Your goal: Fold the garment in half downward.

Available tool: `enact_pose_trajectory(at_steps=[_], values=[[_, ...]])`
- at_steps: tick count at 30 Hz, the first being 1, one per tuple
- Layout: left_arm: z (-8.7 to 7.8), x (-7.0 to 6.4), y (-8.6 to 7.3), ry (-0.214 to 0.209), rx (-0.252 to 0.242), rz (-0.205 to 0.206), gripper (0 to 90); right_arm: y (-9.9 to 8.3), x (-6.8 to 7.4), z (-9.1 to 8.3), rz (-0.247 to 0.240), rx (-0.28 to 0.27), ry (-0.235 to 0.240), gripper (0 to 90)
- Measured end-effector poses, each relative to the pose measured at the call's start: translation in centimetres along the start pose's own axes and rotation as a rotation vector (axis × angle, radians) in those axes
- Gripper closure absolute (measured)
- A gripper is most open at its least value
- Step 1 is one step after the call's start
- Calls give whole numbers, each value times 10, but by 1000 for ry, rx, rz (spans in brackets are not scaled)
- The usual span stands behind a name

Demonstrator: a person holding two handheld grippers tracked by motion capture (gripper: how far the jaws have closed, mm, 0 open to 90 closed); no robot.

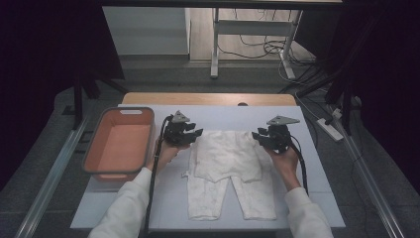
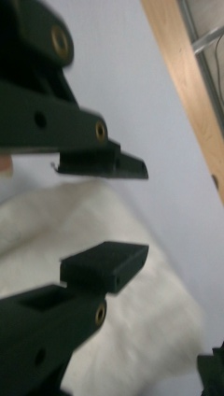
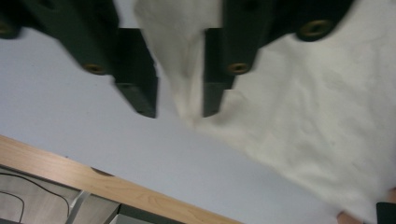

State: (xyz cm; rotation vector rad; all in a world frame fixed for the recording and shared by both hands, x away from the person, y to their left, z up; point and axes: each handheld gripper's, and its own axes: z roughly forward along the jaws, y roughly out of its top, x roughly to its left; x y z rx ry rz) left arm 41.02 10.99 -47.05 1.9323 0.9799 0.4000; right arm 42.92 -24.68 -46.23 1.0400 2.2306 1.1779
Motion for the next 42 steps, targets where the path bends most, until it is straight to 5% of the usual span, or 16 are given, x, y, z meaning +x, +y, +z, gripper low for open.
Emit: enact_pose_trajectory(at_steps=[3,9,16,23,26,35,42], values=[[-13,-3,1,-18,-7,8,386,1,4,-9,25,-39,26,373],[-25,-13,-13,-70,45,-1,330,-17,16,-22,1,-21,81,313],[-22,-25,-30,-88,121,26,324,-32,17,-32,-10,-31,104,314],[-31,-27,-35,-87,124,7,327,-41,26,-37,-22,-10,108,314],[-34,-30,-40,-88,129,10,328,-53,30,-44,16,-11,119,314],[-44,-41,-64,-87,183,16,344,-75,41,-61,23,19,124,314],[-26,-45,-73,-102,252,12,343,-80,41,-56,13,54,119,314]])
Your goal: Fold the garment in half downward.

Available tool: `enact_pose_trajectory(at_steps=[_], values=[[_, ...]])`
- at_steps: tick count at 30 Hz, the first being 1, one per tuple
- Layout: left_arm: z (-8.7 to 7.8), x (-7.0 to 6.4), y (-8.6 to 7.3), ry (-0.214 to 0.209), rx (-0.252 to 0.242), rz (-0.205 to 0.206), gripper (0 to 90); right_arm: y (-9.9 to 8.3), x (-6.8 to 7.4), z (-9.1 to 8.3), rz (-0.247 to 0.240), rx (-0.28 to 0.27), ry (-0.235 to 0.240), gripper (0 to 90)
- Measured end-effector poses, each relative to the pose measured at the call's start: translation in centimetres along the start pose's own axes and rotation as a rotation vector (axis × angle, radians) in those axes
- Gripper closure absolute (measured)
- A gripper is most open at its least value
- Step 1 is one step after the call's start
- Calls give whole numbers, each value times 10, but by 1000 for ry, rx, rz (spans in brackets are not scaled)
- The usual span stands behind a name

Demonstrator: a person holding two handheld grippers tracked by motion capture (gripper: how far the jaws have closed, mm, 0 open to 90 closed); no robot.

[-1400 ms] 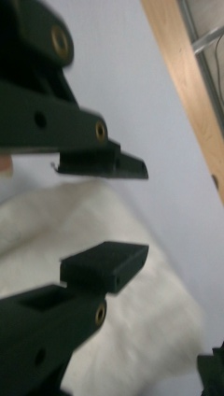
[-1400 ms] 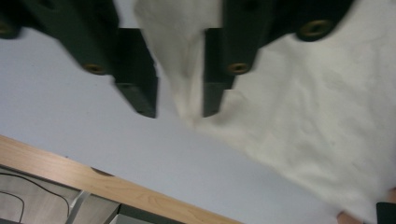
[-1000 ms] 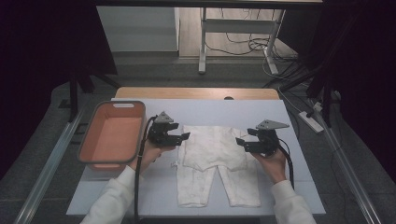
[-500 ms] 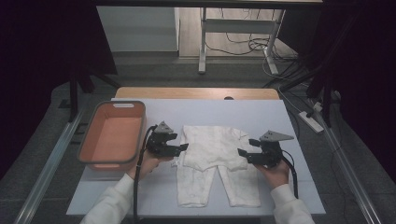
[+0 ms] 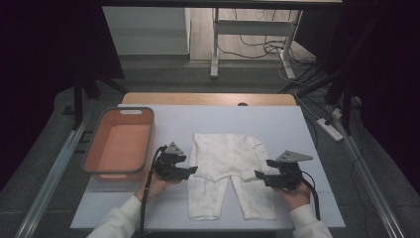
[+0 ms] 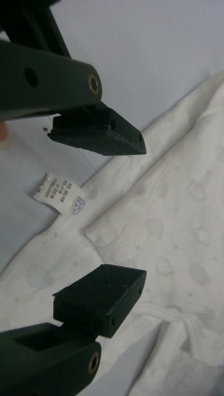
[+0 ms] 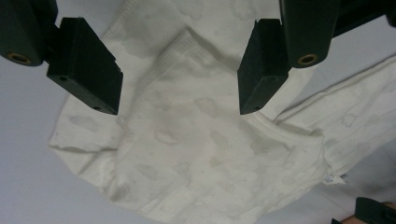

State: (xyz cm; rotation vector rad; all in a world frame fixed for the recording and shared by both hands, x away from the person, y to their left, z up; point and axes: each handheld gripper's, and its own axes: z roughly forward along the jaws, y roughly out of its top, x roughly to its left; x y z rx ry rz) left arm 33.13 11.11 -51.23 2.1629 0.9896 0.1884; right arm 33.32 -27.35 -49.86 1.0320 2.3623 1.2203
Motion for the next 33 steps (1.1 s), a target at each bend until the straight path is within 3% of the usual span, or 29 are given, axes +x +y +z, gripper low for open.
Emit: enact_pose_trajectory(at_steps=[2,6,13,23,28,33], values=[[6,-1,0,4,20,9,342,0,0,2,-14,16,-5,314],[14,2,-1,5,35,-26,342,-2,-1,6,-19,42,-6,314],[19,-7,1,-11,50,11,354,-4,0,11,-31,67,-10,314],[24,-7,-2,-35,68,9,412,-5,0,16,-42,98,-21,322],[25,-9,-2,-35,72,19,453,-6,1,18,-50,117,-16,361],[25,-11,-3,-31,69,30,597,-7,1,20,-63,139,-9,505]])
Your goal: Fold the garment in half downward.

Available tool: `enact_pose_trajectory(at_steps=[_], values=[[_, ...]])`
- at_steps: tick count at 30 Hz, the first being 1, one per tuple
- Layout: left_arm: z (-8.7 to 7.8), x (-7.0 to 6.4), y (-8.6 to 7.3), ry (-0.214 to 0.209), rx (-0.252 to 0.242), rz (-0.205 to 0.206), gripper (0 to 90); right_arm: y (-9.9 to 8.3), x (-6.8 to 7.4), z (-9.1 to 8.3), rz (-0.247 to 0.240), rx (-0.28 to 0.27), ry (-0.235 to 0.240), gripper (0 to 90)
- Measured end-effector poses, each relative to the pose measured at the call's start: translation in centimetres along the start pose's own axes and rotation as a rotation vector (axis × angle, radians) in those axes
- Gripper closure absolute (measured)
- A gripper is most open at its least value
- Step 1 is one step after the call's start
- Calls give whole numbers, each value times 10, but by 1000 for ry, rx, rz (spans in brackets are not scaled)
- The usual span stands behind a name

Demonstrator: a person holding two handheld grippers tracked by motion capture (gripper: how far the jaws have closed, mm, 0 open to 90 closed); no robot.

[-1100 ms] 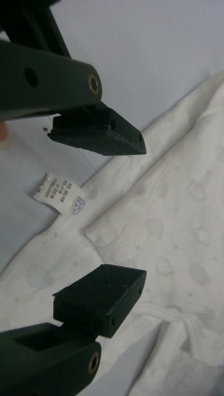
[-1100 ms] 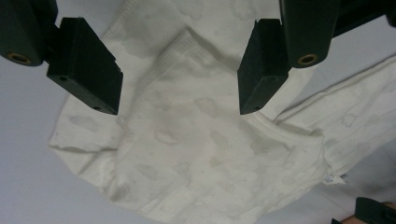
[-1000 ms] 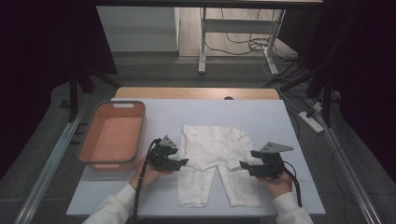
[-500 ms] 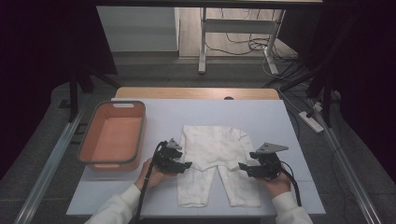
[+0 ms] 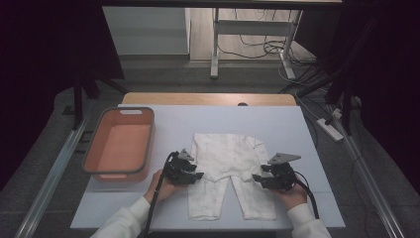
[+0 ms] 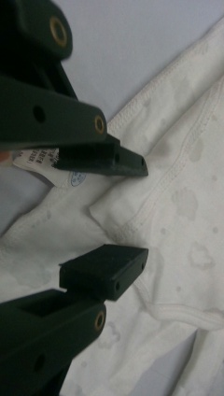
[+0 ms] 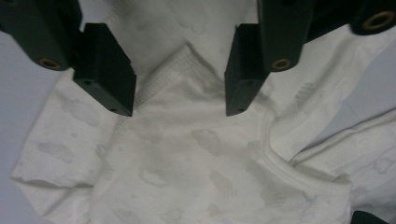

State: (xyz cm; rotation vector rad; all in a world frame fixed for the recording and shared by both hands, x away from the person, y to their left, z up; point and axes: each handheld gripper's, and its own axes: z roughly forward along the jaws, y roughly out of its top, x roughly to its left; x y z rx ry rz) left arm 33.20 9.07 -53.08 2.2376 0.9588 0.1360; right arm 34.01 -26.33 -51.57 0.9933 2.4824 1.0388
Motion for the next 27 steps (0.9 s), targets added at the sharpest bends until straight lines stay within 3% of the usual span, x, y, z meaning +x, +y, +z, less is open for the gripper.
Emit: enact_pose_trajectory(at_steps=[4,6,9,27], values=[[0,2,-1,-7,-1,-8,767,0,1,2,-15,20,-18,680],[0,3,-2,-14,-5,-12,823,0,1,1,-22,24,-15,768],[0,4,-2,-19,-7,-12,861,0,1,1,-30,29,-22,831],[-21,7,-5,-72,-79,-71,873,4,6,-19,-22,-46,13,866]])
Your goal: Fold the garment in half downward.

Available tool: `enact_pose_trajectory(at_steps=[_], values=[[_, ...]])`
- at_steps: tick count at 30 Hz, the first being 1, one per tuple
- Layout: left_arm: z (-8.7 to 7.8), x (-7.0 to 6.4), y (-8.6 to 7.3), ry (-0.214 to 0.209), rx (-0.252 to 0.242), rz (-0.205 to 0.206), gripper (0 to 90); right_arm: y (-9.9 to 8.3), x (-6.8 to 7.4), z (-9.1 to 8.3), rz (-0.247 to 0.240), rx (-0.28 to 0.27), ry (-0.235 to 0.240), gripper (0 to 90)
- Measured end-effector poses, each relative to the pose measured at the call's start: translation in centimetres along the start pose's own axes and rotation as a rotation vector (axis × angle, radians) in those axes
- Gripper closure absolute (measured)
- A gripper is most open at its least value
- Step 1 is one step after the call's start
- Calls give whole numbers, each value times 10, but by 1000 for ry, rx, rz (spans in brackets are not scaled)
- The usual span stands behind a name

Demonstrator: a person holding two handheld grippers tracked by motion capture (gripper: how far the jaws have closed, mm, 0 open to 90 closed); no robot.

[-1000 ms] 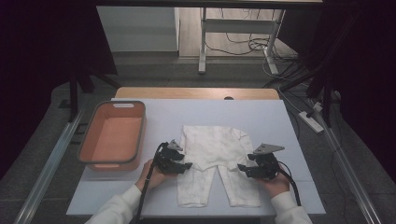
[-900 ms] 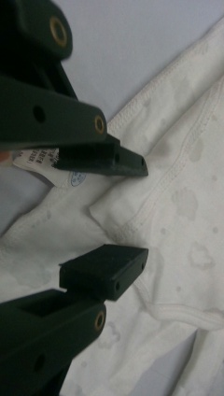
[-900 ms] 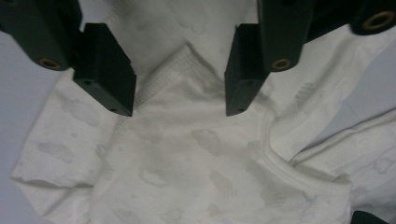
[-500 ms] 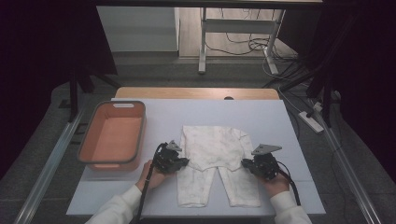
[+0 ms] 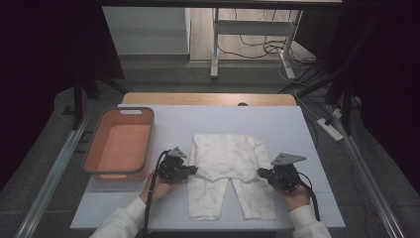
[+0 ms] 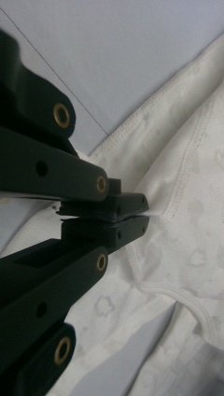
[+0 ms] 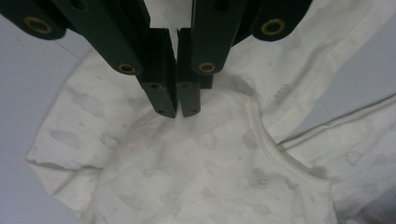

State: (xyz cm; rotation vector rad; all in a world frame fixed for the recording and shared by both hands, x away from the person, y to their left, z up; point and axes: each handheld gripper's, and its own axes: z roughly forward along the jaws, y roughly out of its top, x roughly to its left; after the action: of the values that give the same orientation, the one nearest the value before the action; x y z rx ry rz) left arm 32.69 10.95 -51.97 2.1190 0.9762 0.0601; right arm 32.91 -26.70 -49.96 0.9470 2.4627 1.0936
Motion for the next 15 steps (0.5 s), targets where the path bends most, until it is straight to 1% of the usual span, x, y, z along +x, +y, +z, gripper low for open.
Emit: enact_pose_trajectory(at_steps=[8,15], values=[[-3,-3,-2,-14,-2,-3,872,0,4,-7,0,-17,9,865],[-3,-7,-3,-23,2,-1,872,-3,7,-10,-6,-14,11,865]])
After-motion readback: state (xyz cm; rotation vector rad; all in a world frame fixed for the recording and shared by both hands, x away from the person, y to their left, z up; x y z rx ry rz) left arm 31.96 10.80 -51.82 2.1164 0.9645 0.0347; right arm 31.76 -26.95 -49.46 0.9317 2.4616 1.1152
